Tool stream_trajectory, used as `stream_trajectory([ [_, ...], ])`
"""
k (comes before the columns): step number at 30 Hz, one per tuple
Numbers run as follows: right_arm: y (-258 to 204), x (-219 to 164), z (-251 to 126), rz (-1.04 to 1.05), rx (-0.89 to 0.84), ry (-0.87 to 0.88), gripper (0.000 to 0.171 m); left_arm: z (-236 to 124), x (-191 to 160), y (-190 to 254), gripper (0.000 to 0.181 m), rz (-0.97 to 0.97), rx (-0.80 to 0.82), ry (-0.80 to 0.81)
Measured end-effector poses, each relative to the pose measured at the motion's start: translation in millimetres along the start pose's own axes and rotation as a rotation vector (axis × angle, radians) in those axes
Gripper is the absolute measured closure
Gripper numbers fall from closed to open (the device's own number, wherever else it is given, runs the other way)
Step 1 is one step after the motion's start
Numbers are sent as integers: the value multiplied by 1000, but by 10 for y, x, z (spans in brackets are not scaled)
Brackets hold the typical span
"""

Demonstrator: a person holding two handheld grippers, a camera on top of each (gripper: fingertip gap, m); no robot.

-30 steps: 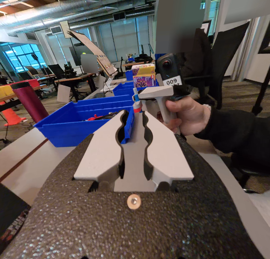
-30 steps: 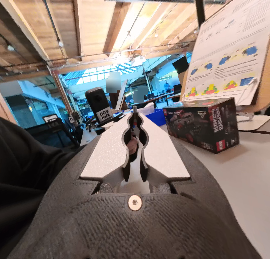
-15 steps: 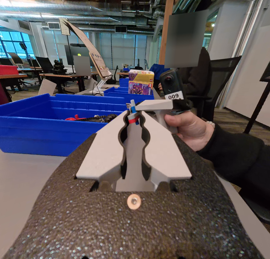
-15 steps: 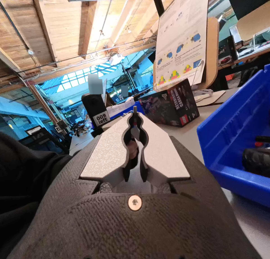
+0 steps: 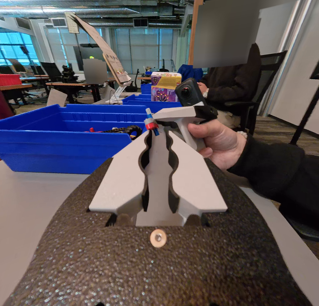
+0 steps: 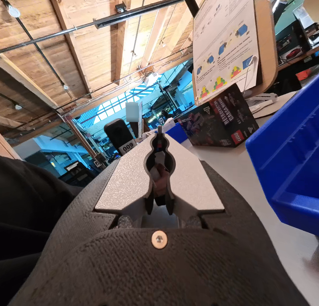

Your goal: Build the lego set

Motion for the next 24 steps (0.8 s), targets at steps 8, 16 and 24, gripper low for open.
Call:
stream_trajectory([
  [8, -94, -54, -15, -113, -11, -78, 169, -28, 31, 25, 174, -80, -56, 46],
  [16, -192, -138, -194, -196, -115, -98, 168, 45, -29, 178, 173, -29, -117, -40],
  [24, -395, -226, -332, -328, -231, -151, 169, 40, -55, 354, 176, -123, -259, -80],
])
Point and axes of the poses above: each gripper's, where its closed fingertips meet, z out along the fingers, x out of its top, y = z × x across the jaws, the point moved 4 cm from there along -z, back along the fingers, and after that the axes turned 7 degrees about -x, right-handed, at the moved point
